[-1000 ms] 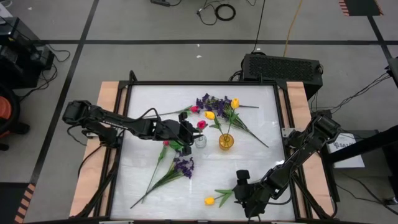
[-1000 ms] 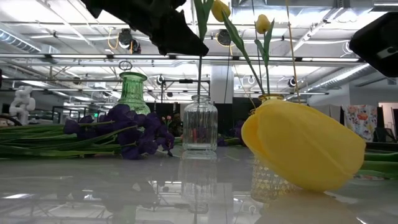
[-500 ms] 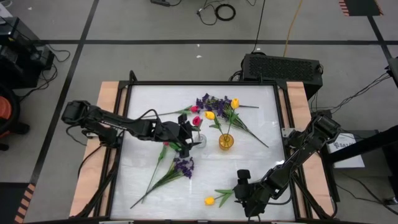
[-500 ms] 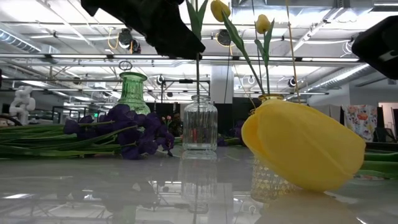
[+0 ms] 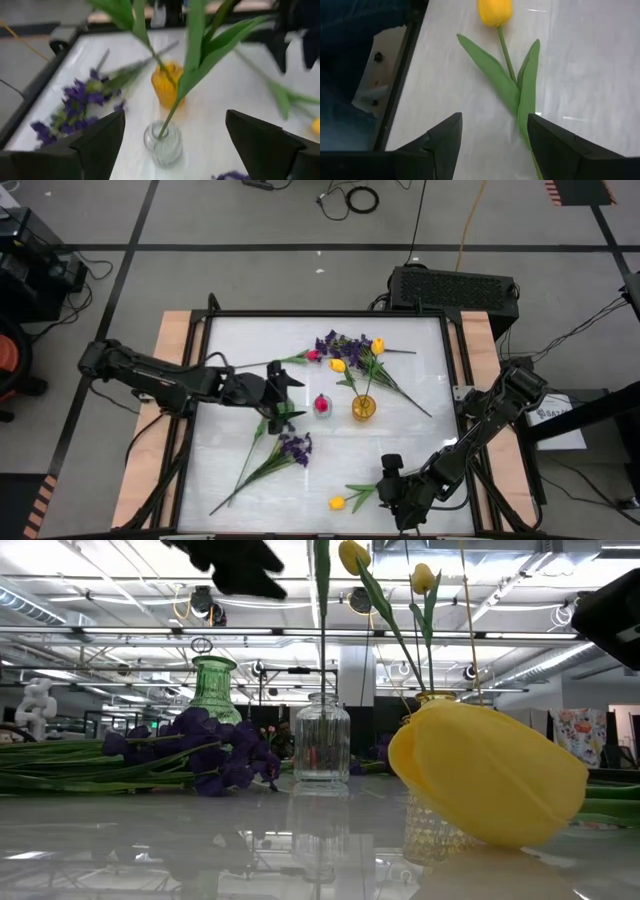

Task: Sort flowers into vase by color
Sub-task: Put the yellow tulip into the yellow vase

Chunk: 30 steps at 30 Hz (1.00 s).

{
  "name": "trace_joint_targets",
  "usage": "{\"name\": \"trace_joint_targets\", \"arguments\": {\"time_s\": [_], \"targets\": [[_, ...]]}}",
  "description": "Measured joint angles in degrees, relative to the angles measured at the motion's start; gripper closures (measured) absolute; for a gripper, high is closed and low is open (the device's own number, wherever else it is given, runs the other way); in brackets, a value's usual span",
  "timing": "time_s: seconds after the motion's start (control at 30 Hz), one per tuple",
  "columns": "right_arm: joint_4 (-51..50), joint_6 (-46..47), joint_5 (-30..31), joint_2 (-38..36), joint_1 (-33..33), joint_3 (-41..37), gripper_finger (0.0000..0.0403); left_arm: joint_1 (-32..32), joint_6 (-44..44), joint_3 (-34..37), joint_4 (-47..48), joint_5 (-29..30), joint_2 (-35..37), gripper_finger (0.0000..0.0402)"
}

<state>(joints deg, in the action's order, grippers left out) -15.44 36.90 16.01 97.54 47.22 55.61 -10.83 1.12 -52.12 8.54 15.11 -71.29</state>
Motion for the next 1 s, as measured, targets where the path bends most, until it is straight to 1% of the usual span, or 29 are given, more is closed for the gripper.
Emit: {"name": "trace_joint_targets", "arguments": {"time_s": [0.17, 0.27, 0.4, 0.5, 0.63, 0.83, 1.0], "targets": [[0.30, -1.65, -1.19, 1.36, 0.04, 0.02, 0.0187, -2.52, -0.20, 0.00, -0.92, 4.40, 3.44, 0.0049], [0.36, -1.97, -1.38, 2.46, 0.04, 0.00, 0.0187, -3.85, -0.60, 0.00, -0.99, 5.98, 4.42, 0.0049], [0.33, -2.07, -1.29, 3.51, 0.02, 0.00, 0.0187, -5.25, -2.38, 0.00, -2.62, 6.25, 4.48, 0.0049], [0.35, -1.95, 0.36, 3.64, -0.28, 0.00, 0.0187, -6.11, -2.55, 0.00, -4.42, 6.33, 4.50, 0.0049], [0.24, -1.91, 0.57, 3.63, -1.26, 0.00, 0.0189, -7.42, -2.55, 0.00, -4.42, 6.43, 4.45, 0.0049], [-2.68, -2.90, -2.10, 3.63, -3.84, 0.00, 0.0212, -9.39, -3.01, 0.00, -4.63, 7.33, 4.46, 0.0049], [-6.91, -1.20, -4.69, 3.63, -5.37, 0.01, 0.0246, -10.46, -3.00, 0.00, -4.62, 7.74, 4.46, 0.0049]]}}
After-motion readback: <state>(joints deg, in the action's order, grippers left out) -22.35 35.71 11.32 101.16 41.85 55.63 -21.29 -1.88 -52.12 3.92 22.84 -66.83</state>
